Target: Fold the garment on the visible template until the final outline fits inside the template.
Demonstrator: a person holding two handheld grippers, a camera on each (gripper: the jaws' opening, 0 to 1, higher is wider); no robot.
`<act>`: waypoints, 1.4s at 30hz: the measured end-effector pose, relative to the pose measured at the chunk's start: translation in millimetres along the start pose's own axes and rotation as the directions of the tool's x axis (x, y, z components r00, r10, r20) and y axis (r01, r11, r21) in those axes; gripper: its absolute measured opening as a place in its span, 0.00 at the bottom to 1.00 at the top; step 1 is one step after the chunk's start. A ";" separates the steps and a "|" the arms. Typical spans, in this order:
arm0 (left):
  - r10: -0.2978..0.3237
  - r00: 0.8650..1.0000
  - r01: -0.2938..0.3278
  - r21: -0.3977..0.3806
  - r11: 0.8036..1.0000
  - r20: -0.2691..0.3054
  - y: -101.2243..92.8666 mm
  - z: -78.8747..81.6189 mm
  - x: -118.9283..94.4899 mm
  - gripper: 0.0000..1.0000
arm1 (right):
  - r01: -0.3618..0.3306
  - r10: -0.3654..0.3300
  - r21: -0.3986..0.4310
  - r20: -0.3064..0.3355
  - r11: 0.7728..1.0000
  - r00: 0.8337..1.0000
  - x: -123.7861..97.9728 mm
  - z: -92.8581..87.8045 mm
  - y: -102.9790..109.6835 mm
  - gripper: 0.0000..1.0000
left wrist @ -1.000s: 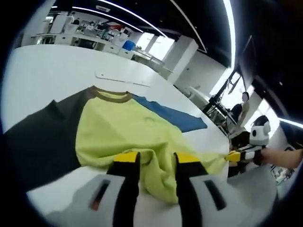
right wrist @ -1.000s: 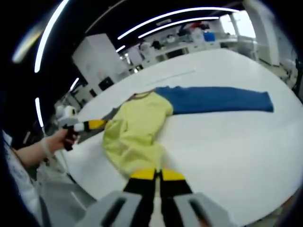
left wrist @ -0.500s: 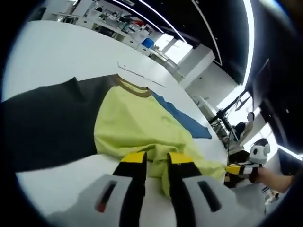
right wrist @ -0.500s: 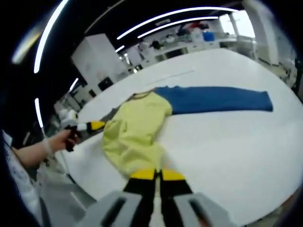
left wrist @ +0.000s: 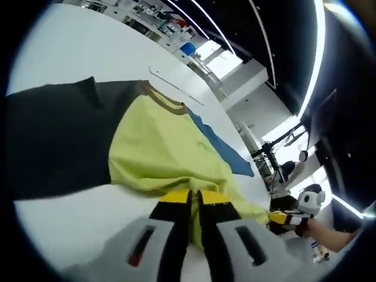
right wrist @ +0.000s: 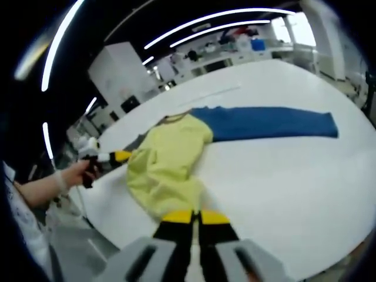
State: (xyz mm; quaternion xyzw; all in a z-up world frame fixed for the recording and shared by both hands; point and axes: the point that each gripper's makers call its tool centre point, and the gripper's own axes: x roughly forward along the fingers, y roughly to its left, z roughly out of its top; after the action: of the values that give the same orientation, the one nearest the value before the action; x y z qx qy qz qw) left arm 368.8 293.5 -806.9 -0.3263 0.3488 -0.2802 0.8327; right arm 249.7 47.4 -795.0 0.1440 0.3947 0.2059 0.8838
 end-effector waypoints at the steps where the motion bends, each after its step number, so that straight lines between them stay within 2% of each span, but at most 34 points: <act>1: 0.000 1.000 0.000 -0.005 1.000 0.002 0.2 1.2 -0.4 0.00 | 0.000 0.000 0.000 0.000 1.000 1.000 -0.1 0.1 0.1 0.00; 10: 0.006 0.999 -0.006 -0.007 1.000 0.042 -4.1 15.4 -26.1 0.00 | 0.007 -0.007 -0.006 0.005 1.000 1.000 -4.5 4.6 -3.9 0.00; 15: 0.014 0.998 -0.014 0.000 1.000 0.061 6.6 23.2 -46.1 0.00 | 0.017 -0.017 -0.015 0.011 1.000 1.000 -9.5 9.3 -9.6 0.00; 18: 0.015 0.998 -0.017 0.019 1.000 0.064 8.7 23.4 -60.3 0.00 | 0.020 -0.020 -0.017 0.012 1.000 1.000 -12.6 10.6 -12.5 0.00; 21: 0.037 0.999 -0.039 0.068 0.997 0.039 14.0 15.4 -67.6 0.00 | 0.023 -0.023 -0.019 0.011 1.000 1.000 -14.3 9.7 -13.8 0.00; 26: 0.071 0.997 -0.070 0.128 0.989 -0.004 19.1 2.5 -65.4 0.00 | 0.023 -0.022 -0.020 0.009 1.000 1.000 -14.8 7.8 -13.4 0.00; 28: 0.079 0.996 -0.068 0.226 0.972 -0.041 19.2 -2.4 -60.9 0.00 | 0.022 -0.022 -0.022 0.007 1.000 1.000 -15.4 6.7 -12.9 0.00; 29: 0.076 0.995 -0.055 0.293 0.955 -0.061 19.6 -5.5 -58.1 0.01 | 0.022 -0.022 -0.020 0.008 1.000 1.000 -15.6 6.7 -12.8 0.00; 30: 0.071 0.995 -0.044 0.328 0.944 -0.070 18.5 -6.3 -55.9 0.07 | 0.020 -0.020 -0.015 0.008 1.000 1.000 -15.9 6.4 -12.4 0.00; 32: 0.089 0.993 -0.050 0.392 0.919 -0.082 21.1 -7.6 -50.0 0.27 | 0.019 -0.019 -0.015 0.010 1.000 1.000 -16.5 6.3 -12.2 0.00; 33: 0.089 0.991 -0.042 0.402 0.915 -0.101 20.4 -10.3 -48.0 0.28 | 0.020 -0.019 -0.015 0.010 1.000 1.000 -16.6 6.1 -12.3 0.00; 35: 0.072 0.989 -0.015 0.391 0.920 -0.130 18.0 -14.9 -43.0 0.23 | 0.021 -0.021 -0.012 0.009 1.000 1.000 -17.0 5.0 -12.3 0.00; 36: 0.076 0.988 -0.020 0.380 0.925 -0.135 19.7 -15.3 -40.8 0.23 | 0.021 -0.021 -0.011 0.009 1.000 1.000 -16.8 4.9 -12.2 0.00; 38: 0.085 0.986 -0.021 0.388 0.922 -0.147 30.5 -13.5 -36.7 0.24 | 0.020 -0.020 -0.010 0.009 1.000 1.000 -16.8 4.9 -12.1 0.00; 42: 0.078 0.980 -0.002 0.385 0.923 -0.181 26.9 -18.1 -32.7 0.23 | 0.019 -0.019 -0.008 0.007 1.000 1.000 -17.1 4.0 -12.8 0.00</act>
State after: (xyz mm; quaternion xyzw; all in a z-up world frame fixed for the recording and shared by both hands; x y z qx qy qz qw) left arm 341.8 326.9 -823.6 -0.1214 0.3729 -0.3562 0.8481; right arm 245.6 27.7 -786.8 0.1377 0.3921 0.1987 0.8876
